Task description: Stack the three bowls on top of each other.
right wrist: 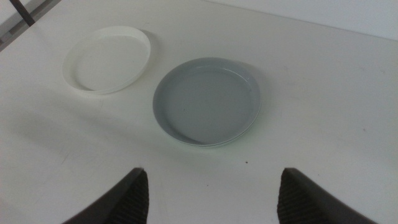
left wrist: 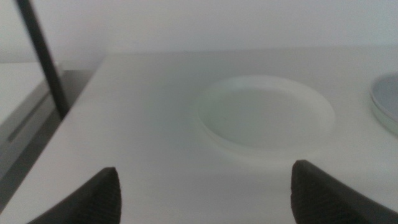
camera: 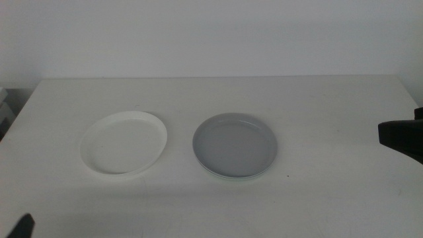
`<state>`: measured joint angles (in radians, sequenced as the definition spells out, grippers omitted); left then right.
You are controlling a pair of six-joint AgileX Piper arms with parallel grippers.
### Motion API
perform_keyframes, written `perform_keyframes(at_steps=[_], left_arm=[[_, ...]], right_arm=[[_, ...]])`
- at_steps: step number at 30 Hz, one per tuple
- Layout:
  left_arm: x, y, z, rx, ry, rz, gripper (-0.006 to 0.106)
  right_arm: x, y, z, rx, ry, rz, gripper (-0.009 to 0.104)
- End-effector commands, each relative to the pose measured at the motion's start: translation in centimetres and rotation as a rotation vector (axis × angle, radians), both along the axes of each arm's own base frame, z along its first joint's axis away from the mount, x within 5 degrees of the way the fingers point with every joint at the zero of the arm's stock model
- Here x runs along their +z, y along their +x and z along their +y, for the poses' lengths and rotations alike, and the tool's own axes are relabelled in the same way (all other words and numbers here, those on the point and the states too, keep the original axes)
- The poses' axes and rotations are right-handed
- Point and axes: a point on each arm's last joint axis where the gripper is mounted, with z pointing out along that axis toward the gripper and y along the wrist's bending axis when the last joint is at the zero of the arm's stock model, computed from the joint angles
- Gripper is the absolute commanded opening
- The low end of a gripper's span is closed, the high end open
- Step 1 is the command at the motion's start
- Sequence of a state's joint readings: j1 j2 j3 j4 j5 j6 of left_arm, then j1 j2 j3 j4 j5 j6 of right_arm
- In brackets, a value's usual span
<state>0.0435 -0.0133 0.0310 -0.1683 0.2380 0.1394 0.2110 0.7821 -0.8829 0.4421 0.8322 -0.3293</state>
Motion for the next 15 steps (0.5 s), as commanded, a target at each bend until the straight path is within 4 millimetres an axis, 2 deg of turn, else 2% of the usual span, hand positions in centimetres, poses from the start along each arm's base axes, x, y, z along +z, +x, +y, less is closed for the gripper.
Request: perform_keyframes(at_steps=[1, 7, 15], left_arm=[[2.1, 0.2, 0.3, 0.055, -0.084, -0.130, 0.105], [5.7, 1.6, 0.6, 0.091, -0.157, -0.080, 0.105], [12.3, 6.6, 0.7, 0.063, -0.185, 0.103, 0.105]], right_arm=[[1.1, 0.2, -0.1, -0.025, 0.027, -0.072, 0.052], [1.1, 0.2, -0.1, -0.025, 0.026, -0.072, 0.052], [1.1, 0.2, -0.1, -0.025, 0.026, -0.072, 0.052]])
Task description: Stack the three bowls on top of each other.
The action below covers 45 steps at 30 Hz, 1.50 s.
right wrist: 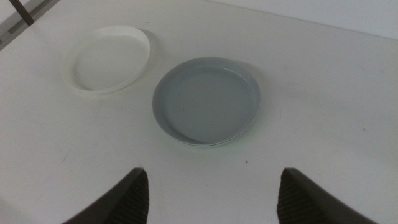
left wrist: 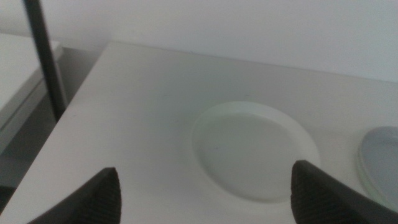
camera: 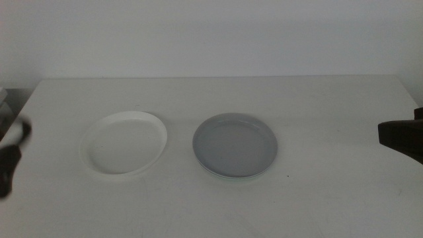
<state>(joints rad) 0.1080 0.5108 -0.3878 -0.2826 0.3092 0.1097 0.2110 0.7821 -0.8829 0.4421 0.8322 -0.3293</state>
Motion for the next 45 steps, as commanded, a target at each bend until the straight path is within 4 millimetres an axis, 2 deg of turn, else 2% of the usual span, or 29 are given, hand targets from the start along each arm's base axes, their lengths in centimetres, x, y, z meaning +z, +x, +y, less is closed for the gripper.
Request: perform_keyframes(at_steps=[1, 6, 9, 14, 19, 23, 30, 33, 37, 41, 45], left_arm=[[3.3, 1.8, 0.2, 0.008, -0.029, -0.037, 0.105], [7.4, 5.8, 0.2, -0.036, -0.040, 0.066, 0.105], [8.8, 8.6, 0.3, -0.061, -0.050, 0.149, 0.105], [10.0, 13.3, 0.5, -0.094, -0.081, 0.291, 0.105], [9.1, 18.0, 0.8, -0.123, -0.103, 0.444, 0.105], [7.4, 20.9, 1.1, -0.125, -0.114, 0.510, 0.105], [2.2, 24.6, 1.6, -0.086, -0.162, 0.618, 0.105], [0.3, 26.0, 2.1, -0.042, -0.208, 0.625, 0.105], [-2.1, 27.8, 3.1, -0.067, -0.164, 0.648, 0.105], [-4.8, 29.7, 3.0, -0.118, -0.170, 0.700, 0.105], [-7.4, 30.5, 2.9, -0.123, -0.222, 0.761, 0.105]], right_arm=[[1.1, 0.2, -0.1, -0.025, 0.026, -0.072, 0.052], [1.1, 0.2, -0.1, -0.025, 0.026, -0.072, 0.052], [1.1, 0.2, -0.1, -0.025, 0.026, -0.072, 0.052], [1.1, 0.2, -0.1, -0.025, 0.026, -0.072, 0.052], [1.1, 0.2, -0.1, -0.025, 0.026, -0.072, 0.052], [1.1, 0.2, -0.1, -0.025, 0.026, -0.072, 0.052], [1.1, 0.2, -0.1, -0.025, 0.026, -0.072, 0.052], [1.1, 0.2, -0.1, -0.025, 0.026, -0.072, 0.052], [1.1, 0.2, -0.1, -0.025, 0.026, -0.072, 0.052], [1.1, 0.2, -0.1, -0.025, 0.026, -0.072, 0.052], [1.1, 0.2, -0.1, -0.025, 0.026, -0.072, 0.052]])
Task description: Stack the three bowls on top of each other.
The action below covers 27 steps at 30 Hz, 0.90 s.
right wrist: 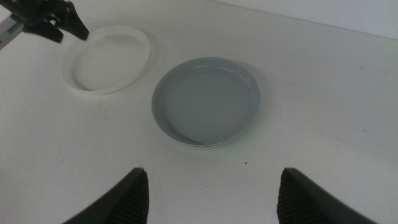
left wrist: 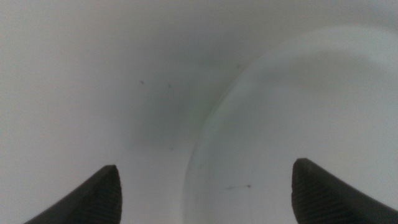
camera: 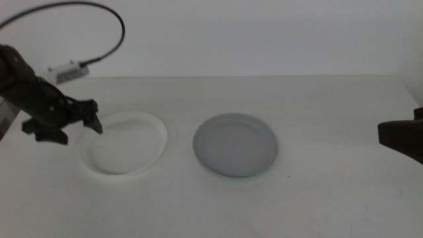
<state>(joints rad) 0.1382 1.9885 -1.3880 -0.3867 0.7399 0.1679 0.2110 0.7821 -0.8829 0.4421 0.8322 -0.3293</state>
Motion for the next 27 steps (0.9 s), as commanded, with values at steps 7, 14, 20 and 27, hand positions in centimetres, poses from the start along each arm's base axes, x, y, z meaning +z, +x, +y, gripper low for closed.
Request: perform_keyframes(at_steps=[7, 14, 20, 27], left_arm=[[0.6, 0.8, -0.1, 0.012, -0.023, -0.048, 0.075], [0.6, 0.7, 0.1, 0.004, -0.003, -0.041, 0.000], [3.9, -0.9, 0.0, -0.058, 0.038, -0.035, 0.000], [12.0, -3.6, -4.0, -0.113, 0.019, -0.217, 0.000]], right_arm=[[1.1, 0.2, -0.1, -0.025, 0.026, -0.072, 0.052], [1.1, 0.2, -0.1, -0.025, 0.026, -0.072, 0.052], [1.1, 0.2, -0.1, -0.025, 0.026, -0.072, 0.052], [1.1, 0.2, -0.1, -0.025, 0.026, -0.072, 0.052]])
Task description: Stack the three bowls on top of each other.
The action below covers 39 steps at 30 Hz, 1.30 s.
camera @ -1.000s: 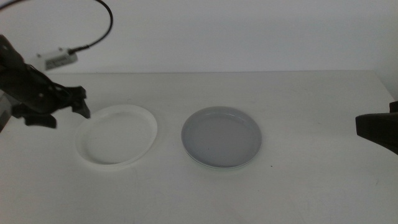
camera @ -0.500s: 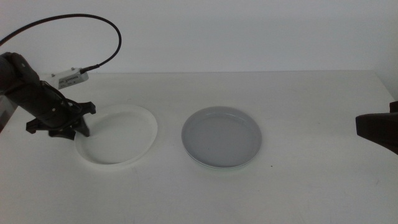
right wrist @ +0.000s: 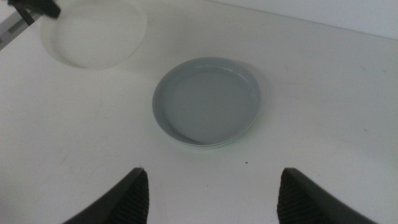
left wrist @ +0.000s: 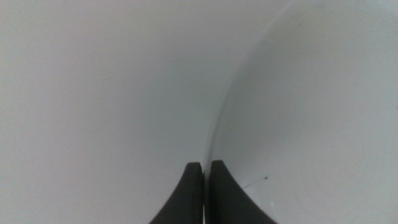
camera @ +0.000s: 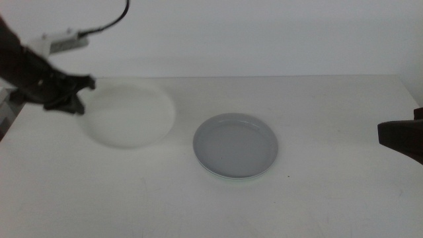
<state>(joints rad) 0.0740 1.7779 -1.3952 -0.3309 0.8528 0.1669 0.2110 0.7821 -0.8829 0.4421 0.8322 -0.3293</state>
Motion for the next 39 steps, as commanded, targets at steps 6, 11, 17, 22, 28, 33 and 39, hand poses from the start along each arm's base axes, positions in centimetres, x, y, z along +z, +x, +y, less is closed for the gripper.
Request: perform_keyframes(at_steps=[6, 11, 17, 22, 28, 33, 39], left_arm=[[5.4, -0.5, -7.8, -0.087, -0.091, -0.133, 0.000], [4.5, 0.5, -13.2, -0.164, -0.124, -0.115, 0.000], [1.8, 1.4, -17.7, -0.214, -0.140, -0.089, 0.000], [-0.5, 2.3, -19.0, -0.209, -0.152, -0.092, 0.000], [-2.1, 3.1, -19.3, -0.197, -0.153, -0.094, 0.002], [-2.1, 2.9, -19.3, -0.233, -0.134, -0.086, 0.035], [-0.2, 2.2, -18.0, -0.277, -0.108, -0.084, 0.105]], right_arm=[[1.1, 0.2, -0.1, -0.025, 0.026, -0.072, 0.052], [1.1, 0.2, -0.1, -0.025, 0.026, -0.072, 0.052], [1.1, 0.2, -0.1, -0.025, 0.026, -0.072, 0.052], [1.1, 0.2, -0.1, -0.025, 0.026, -0.072, 0.052], [1.1, 0.2, -0.1, -0.025, 0.027, -0.073, 0.052], [1.1, 0.2, -0.1, -0.025, 0.027, -0.073, 0.052], [1.1, 0.2, -0.1, -0.025, 0.027, -0.073, 0.052]])
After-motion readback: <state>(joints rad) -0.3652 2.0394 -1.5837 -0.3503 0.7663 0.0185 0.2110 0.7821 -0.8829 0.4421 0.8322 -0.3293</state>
